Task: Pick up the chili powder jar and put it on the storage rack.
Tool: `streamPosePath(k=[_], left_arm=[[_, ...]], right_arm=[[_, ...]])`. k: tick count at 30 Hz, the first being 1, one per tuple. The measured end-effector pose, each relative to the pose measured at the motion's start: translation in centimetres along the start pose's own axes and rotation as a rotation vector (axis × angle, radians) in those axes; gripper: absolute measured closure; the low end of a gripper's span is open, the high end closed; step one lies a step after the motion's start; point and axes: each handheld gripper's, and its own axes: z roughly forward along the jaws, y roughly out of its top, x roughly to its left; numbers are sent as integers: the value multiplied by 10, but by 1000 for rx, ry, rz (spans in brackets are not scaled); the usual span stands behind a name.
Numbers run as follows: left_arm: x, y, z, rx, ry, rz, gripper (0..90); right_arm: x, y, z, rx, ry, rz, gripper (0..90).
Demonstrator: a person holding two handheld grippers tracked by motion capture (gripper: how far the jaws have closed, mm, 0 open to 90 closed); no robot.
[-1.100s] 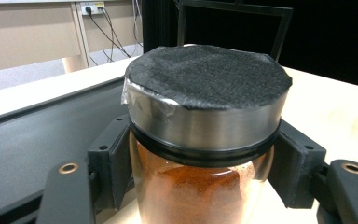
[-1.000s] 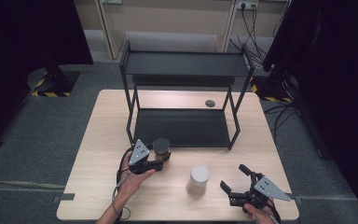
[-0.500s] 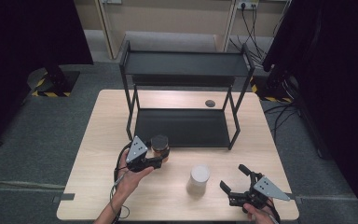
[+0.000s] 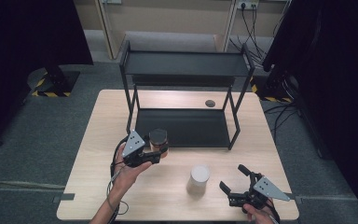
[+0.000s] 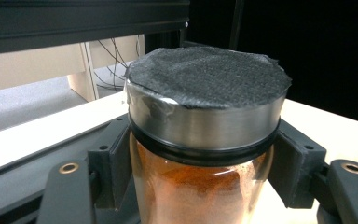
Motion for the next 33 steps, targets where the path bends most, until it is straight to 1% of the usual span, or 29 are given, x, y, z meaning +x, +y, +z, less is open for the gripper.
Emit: streamPosePath(k=[5, 8, 23, 24, 27, 33], left_arm=[[2, 8, -2, 0, 5, -5, 317], [2, 17, -3, 5, 7, 8, 317], [12, 61, -6, 1, -19, 2, 317], [12, 61, -6, 1, -19, 2, 317], [15, 68, -6, 2, -25, -2, 317], [18, 83, -6, 14, -24, 12, 317]], right_arm=[[0, 0, 0, 0, 0, 0, 3], [0, 0, 0, 1, -1, 2, 3], [0, 0, -1, 0, 0, 4, 3], [0, 0, -1, 0, 0, 4, 3], [0, 0, -1, 1, -1, 4, 3], [0, 0, 0, 2, -1, 6, 3]])
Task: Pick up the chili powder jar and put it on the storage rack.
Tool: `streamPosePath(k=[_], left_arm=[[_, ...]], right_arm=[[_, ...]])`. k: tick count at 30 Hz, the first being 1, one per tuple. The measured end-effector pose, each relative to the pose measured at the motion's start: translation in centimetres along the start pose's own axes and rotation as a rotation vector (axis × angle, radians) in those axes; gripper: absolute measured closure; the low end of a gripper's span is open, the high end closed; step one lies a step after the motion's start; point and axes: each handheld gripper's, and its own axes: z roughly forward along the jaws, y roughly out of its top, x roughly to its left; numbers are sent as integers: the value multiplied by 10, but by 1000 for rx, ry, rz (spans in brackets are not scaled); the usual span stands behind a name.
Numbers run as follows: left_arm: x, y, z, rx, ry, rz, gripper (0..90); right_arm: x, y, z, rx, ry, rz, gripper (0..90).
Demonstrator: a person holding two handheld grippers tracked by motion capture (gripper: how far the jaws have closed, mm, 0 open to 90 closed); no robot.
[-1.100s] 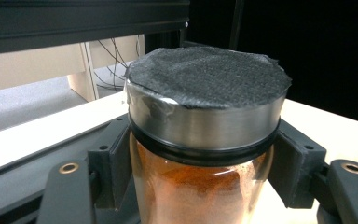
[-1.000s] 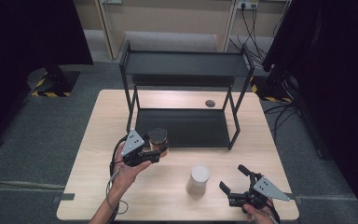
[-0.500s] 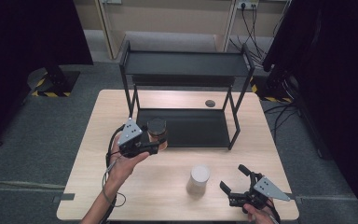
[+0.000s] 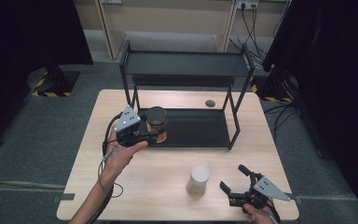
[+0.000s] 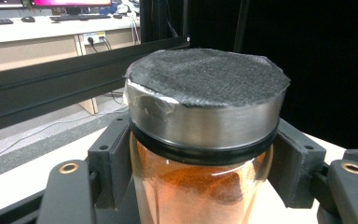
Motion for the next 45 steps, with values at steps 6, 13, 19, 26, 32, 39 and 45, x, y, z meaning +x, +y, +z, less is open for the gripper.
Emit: streamPosePath(k=[6, 13, 19, 26, 32, 39, 45], left_arm=[[3, 12, -1, -1, 9, 3, 318], [4, 24, -3, -10, 19, 6, 318], [5, 36, -5, -14, 23, 3, 317], [7, 49, -7, -21, 35, 4, 318], [11, 61, -7, -28, 44, -9, 318], [13, 75, -8, -32, 55, -10, 318], [14, 89, -8, -31, 68, -6, 318]], right_arm=[[0, 0, 0, 1, 1, 0, 3], [0, 0, 0, -1, -2, 0, 3], [0, 0, 0, -1, -2, 1, 3], [0, 0, -1, -2, -1, 3, 3], [0, 0, 0, -2, -2, 6, 3], [-1, 0, 0, 2, 0, 5, 3], [-1, 0, -1, 2, 0, 5, 3]])
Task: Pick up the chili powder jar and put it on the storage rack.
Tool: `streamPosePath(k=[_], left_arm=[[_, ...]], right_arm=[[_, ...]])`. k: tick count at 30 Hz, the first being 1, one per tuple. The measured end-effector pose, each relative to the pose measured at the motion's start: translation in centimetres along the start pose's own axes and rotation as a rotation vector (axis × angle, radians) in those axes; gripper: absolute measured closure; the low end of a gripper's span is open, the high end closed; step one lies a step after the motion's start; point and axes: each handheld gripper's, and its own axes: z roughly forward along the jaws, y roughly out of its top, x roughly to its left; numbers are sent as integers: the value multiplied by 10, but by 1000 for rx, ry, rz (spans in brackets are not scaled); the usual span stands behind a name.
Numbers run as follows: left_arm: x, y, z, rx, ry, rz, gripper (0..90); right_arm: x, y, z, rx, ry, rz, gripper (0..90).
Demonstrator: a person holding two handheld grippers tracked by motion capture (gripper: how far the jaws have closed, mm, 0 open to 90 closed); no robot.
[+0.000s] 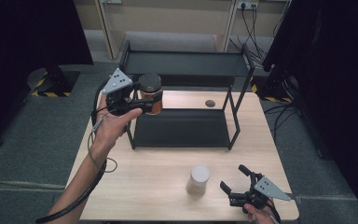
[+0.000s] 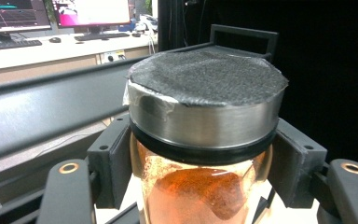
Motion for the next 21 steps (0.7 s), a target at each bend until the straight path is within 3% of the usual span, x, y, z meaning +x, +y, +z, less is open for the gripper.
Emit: streamPosePath(k=[9, 21], left_arm=[[-2, 21, 1, 6, 21, 17, 318], [0, 48, 9, -3, 51, 11, 318]], right_arm=[[0, 0, 0, 2, 0, 2, 3], [0, 0, -1, -1, 1, -1, 3]])
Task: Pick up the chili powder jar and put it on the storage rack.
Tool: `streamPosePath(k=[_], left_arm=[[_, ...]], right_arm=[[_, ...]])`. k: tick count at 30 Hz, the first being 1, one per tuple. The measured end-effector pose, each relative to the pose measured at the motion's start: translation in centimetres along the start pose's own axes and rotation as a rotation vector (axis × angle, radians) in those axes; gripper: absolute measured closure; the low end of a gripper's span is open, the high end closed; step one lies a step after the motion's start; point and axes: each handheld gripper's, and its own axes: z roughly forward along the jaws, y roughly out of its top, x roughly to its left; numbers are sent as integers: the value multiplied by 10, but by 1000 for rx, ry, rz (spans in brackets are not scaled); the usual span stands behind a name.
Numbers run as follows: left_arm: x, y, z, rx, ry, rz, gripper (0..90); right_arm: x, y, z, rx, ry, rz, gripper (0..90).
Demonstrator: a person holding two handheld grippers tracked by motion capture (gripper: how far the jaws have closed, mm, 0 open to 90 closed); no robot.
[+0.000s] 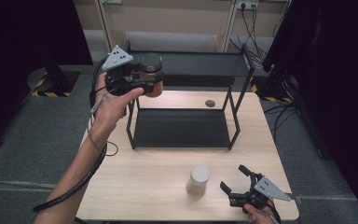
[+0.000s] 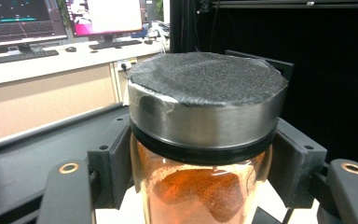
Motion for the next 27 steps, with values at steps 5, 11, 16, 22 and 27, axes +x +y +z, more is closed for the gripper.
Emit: streamPosePath(k=[5, 11, 16, 22, 27], left_arm=[[2, 6, 7, 4, 20, -3, 318], [4, 11, 19, 7, 59, -2, 318], [7, 16, 27, 9, 82, -14, 318], [11, 21, 37, 3, 103, -27, 318], [13, 24, 44, -2, 118, -36, 318]], right_arm=[[0, 0, 0, 0, 3, 0, 3], [0, 0, 1, 2, 7, -1, 3], [0, 0, 0, 0, 6, -1, 3], [-1, 0, 0, 1, 8, -1, 3], [-1, 0, 0, 0, 7, 2, 3]])
